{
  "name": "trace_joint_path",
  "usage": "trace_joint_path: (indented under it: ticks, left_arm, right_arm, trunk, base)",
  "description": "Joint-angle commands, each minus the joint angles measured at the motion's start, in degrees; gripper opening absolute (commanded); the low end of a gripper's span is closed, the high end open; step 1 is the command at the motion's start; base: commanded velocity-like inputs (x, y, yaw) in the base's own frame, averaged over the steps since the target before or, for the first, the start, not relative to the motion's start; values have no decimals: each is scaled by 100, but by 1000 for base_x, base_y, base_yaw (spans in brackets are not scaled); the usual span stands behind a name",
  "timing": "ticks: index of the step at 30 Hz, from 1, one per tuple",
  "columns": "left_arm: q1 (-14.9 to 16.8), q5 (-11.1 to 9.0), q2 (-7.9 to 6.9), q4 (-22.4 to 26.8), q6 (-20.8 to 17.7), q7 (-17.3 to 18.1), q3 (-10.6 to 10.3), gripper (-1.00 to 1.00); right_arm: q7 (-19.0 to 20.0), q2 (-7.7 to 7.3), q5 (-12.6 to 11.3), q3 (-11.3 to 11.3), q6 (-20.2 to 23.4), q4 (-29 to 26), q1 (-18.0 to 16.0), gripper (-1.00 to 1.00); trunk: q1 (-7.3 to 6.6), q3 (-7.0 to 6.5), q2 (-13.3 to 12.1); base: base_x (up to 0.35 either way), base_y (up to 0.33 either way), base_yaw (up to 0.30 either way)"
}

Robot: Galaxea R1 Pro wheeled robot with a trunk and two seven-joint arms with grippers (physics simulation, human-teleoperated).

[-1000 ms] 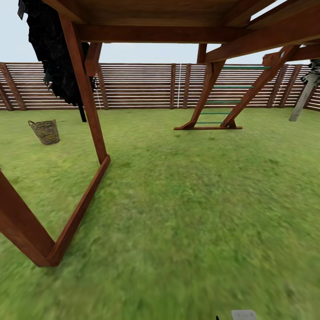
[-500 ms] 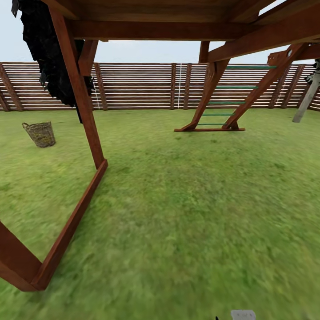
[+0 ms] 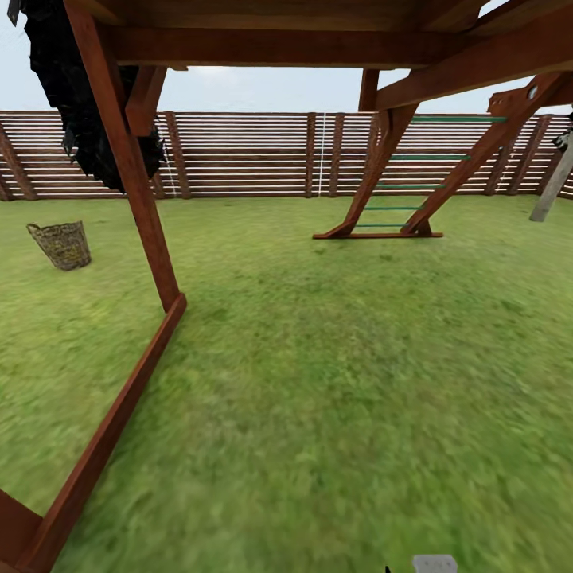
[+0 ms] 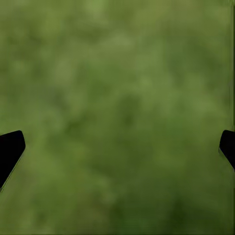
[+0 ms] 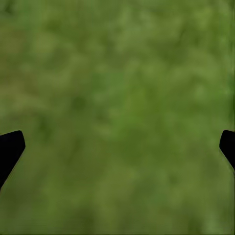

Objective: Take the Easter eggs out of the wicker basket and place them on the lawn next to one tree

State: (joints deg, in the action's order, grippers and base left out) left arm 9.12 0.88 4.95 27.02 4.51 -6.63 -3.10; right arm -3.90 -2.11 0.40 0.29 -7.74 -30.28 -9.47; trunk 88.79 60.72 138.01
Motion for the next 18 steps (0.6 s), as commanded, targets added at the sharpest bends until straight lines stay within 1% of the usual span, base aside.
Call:
trace_joint_path:
  ticks: [1,6,14,18]
  left_arm:
    - [3,9,-3,-3,15,-48,-33,100]
    - [3,9,-3,-3,15,-48,-33,100]
    - [3,9,-3,-3,15,-48,-33,100]
    - [3,9,-3,-3,15,-48,-33,100]
  right_arm:
    - [-16,0,4,2,-17,4,-3,100]
    - [-15,0,4,-1,-17,4,-3,100]
    - [-17,0,4,-2,-17,4,-3,100]
    - [-19,0,4,0,-17,4,-3,100]
  trunk:
    - [2,5,1]
    - [2,5,1]
    - [2,5,1]
    - [2,5,1]
  base:
    - [335,-97,0]
    - [335,-96,0]
    - [335,-25,0]
    - [335,-106,0]
